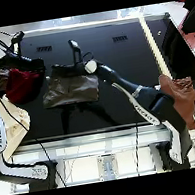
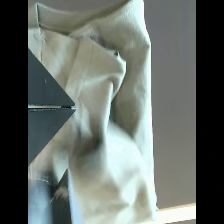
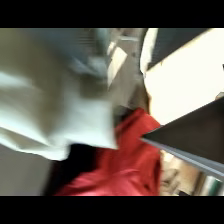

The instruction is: Fold the shirts.

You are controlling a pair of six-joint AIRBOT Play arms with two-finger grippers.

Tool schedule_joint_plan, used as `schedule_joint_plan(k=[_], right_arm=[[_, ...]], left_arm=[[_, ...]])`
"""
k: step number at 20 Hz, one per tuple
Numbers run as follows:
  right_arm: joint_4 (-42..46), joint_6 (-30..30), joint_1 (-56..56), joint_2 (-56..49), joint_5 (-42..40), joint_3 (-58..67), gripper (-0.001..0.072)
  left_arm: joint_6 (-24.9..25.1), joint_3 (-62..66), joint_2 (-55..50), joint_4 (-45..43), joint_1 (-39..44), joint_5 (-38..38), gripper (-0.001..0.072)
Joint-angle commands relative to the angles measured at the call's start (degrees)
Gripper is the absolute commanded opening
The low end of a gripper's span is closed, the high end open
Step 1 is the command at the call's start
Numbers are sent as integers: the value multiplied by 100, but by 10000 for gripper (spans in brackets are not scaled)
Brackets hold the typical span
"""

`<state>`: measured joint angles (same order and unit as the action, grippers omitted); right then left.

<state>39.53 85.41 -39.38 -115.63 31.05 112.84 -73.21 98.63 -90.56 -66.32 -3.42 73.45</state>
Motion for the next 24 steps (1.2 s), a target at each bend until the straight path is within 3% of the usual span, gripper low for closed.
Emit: schedule_joint_plan(k=[1, 3, 5, 8, 11, 18, 24], right_arm=[[-90, 286, -92, -269, -295, 330, 600], [-46, 282, 153, -175, 160, 332, 600], [278, 264, 599, -37, 1185, 330, 600], [1384, 577, 1453, 184, 2966, 328, 599], [2371, 894, 2020, 205, 4072, 221, 599], [2470, 907, 1786, 114, 3519, -940, 599], [2170, 1040, 1340, -190, 2610, -1021, 598]], left_arm=[[2, 2, 37, -9, -170, -4, 13], [2, 2, 37, -9, -170, 0, 13], [2, 2, 37, -9, -170, 24, 13], [2, 2, 37, -9, -170, 26, 13], [2, 2, 37, -9, -170, 20, 13], [24, 2, 37, -9, -170, 20, 13], [24, 2, 37, -11, -170, 15, 13]])
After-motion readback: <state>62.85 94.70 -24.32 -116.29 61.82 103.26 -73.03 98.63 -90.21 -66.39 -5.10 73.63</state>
